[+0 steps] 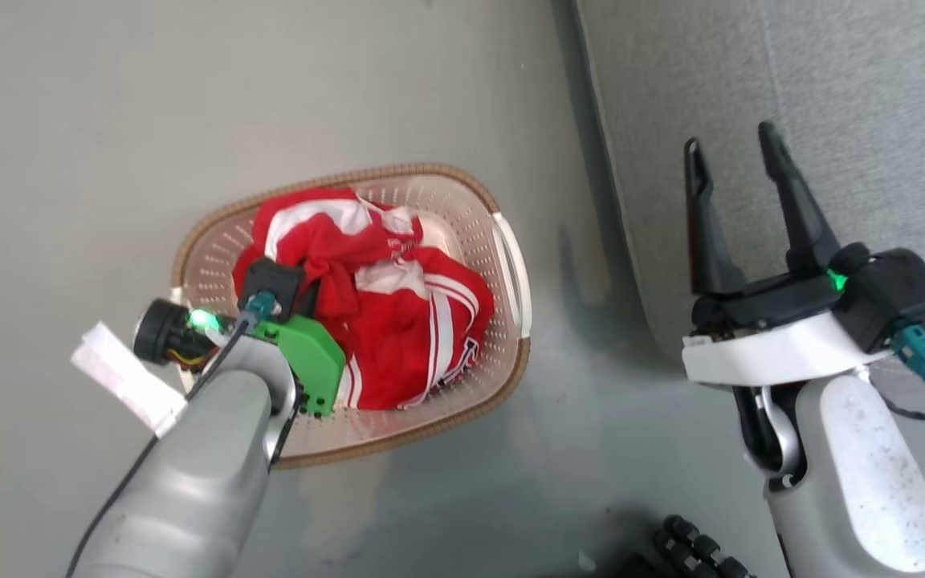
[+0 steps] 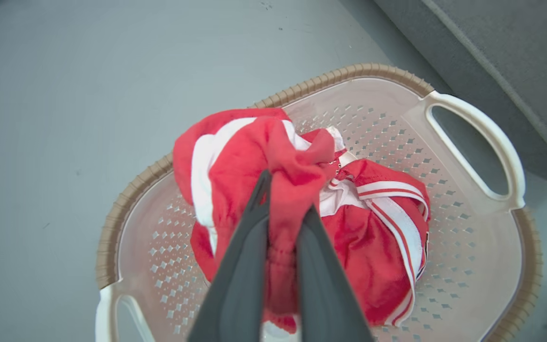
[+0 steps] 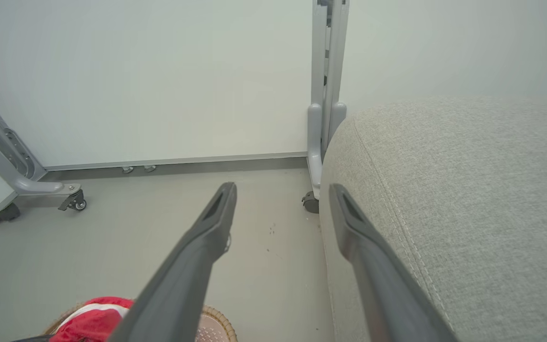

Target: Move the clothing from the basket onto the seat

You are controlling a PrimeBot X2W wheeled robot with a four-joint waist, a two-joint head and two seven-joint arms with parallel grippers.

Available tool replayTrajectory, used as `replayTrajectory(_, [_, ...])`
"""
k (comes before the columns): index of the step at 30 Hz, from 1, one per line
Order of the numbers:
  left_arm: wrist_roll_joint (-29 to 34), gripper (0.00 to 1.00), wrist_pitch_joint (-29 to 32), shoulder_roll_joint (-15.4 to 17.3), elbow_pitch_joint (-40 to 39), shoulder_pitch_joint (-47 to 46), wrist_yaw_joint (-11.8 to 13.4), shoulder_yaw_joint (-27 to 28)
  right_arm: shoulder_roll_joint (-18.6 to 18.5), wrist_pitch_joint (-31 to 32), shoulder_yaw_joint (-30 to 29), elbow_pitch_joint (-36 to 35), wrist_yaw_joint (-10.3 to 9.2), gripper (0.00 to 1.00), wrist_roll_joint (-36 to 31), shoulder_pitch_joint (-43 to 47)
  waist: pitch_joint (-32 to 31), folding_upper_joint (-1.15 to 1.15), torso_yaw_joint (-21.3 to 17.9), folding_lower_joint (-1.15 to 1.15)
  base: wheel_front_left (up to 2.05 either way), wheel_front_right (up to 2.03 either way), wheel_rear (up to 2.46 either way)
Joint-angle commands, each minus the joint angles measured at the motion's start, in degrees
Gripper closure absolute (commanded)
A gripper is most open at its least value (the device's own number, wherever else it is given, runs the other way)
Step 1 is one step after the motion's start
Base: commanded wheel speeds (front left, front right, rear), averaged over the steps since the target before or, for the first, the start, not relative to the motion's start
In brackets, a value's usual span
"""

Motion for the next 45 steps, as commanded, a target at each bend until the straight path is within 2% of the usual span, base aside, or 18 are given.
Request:
replayTrajectory(1, [-0.2, 1.00, -0.2, 0.5, -1.6, 2.2, -0.1, 0.6, -0.2, -0.2, 0.3, 0.6, 0.00, 0.00, -0.6, 1.8, -10.1, 0.00, 1.1, 0.00, 0.00, 0.00, 0.00])
replayTrajectory(10, [-0.8, 1.00, -0.2, 0.7, -13.7, 13.4, 0.7, 5.5, -0.2, -0.2, 2.5, 3.4, 0.00, 0.00, -1.6, 8.7, -25.2, 0.00, 0.8, 0.00, 0.00, 0.00, 0.00])
replayTrajectory(18, [1.0, 1.00, -0.2, 1.3, -23.1, 20.2, 1.5, 8.3, -0.2, -0.2, 4.9, 5.2, 0.00, 0.00, -1.8, 14.5, -34.1, 0.00, 0.4, 0.00, 0.00, 0.00, 0.00])
replayTrajectory(29, [2.8, 1.00, -0.2, 2.5, -35.2, 23.2, 2.5, 10.0, -0.2, -0.2, 7.9, 6.0, 0.00, 0.00, -0.3, 17.4, -37.2, 0.00, 0.4, 0.00, 0.00, 0.00, 0.00])
replayTrajectory(36, [3.1, 1.00, 0.4, 2.3, -41.6, 24.0, 2.4, 8.6, -0.2, -0.2, 9.0, 6.0, 0.00, 0.00, -0.2, 17.6, -38.4, 0.00, 0.5, 0.00, 0.00, 0.00, 0.00])
replayTrajectory(45, [3.7, 1.00, 4.4, 2.3, -48.0, 25.0, 1.5, 5.4, -0.4, -0.2, 12.3, 3.5, 0.00, 0.00, 0.0, 16.3, -38.9, 0.00, 0.8, 0.00, 0.00, 0.00, 0.00])
